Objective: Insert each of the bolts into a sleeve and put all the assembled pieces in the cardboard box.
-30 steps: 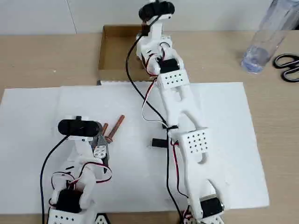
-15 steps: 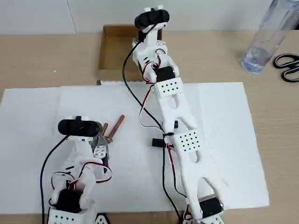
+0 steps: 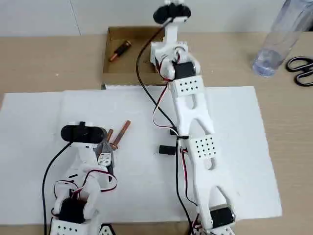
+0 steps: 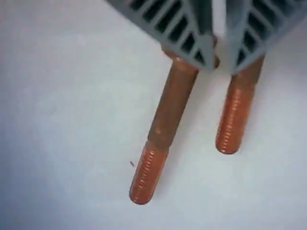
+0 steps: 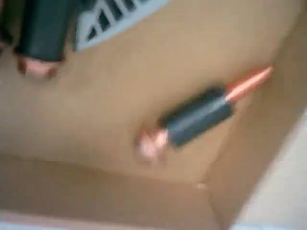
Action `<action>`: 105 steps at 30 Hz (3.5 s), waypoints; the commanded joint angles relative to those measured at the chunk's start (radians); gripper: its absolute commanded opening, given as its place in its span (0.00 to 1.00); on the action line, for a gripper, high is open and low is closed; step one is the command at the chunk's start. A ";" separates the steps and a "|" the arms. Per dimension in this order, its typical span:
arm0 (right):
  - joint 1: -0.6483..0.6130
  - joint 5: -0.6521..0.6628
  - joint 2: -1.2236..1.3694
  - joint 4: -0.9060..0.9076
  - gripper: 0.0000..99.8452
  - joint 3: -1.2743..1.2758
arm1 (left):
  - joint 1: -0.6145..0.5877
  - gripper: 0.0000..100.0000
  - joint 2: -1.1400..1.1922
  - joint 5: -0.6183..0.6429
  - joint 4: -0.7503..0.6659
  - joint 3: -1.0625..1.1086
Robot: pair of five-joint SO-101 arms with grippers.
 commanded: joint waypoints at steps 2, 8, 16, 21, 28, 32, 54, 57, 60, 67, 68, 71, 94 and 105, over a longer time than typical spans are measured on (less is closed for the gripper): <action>0.001 0.003 -0.194 0.292 0.14 -0.049 | -0.006 0.01 -0.011 -0.002 -0.015 -0.008; -0.050 0.071 -0.262 0.639 0.13 -0.049 | -0.006 0.01 -0.011 -0.002 -0.015 -0.008; -0.031 0.072 -0.285 0.656 0.13 0.017 | -0.006 0.01 -0.011 -0.002 -0.015 -0.008; -0.033 0.077 -0.496 0.654 0.14 0.353 | -0.008 0.01 -0.011 -0.002 -0.015 -0.008; -0.030 0.166 -0.811 0.639 0.13 0.864 | -0.034 0.01 -0.011 0.018 -0.015 -0.008; -0.021 0.292 -0.883 0.641 0.13 1.011 | -0.049 0.01 -0.011 0.041 -0.014 -0.008; -0.039 1.036 -1.130 0.625 0.14 1.494 | -0.041 0.01 -0.011 0.040 -0.014 -0.008; -0.082 1.076 -1.162 0.625 0.14 1.539 | -0.041 0.01 -0.011 0.040 -0.014 -0.008; -0.131 1.094 -1.198 0.625 0.14 1.599 | -0.041 0.01 -0.011 0.040 -0.014 -0.008; -0.206 1.105 -1.224 0.556 0.13 1.731 | -0.041 0.01 -0.011 0.040 -0.014 -0.008; -0.211 1.105 -1.222 0.541 0.13 1.738 | -0.041 0.01 -0.011 0.040 -0.014 -0.008; -0.216 1.103 -1.216 0.506 0.13 1.746 | -0.041 0.01 -0.011 0.041 -0.015 -0.007; -0.196 1.088 -1.216 0.387 0.13 1.837 | -0.169 0.01 -0.011 0.055 0.060 -0.028; -0.179 1.114 -1.216 0.280 0.13 1.926 | -0.170 0.01 -0.011 0.057 0.061 -0.028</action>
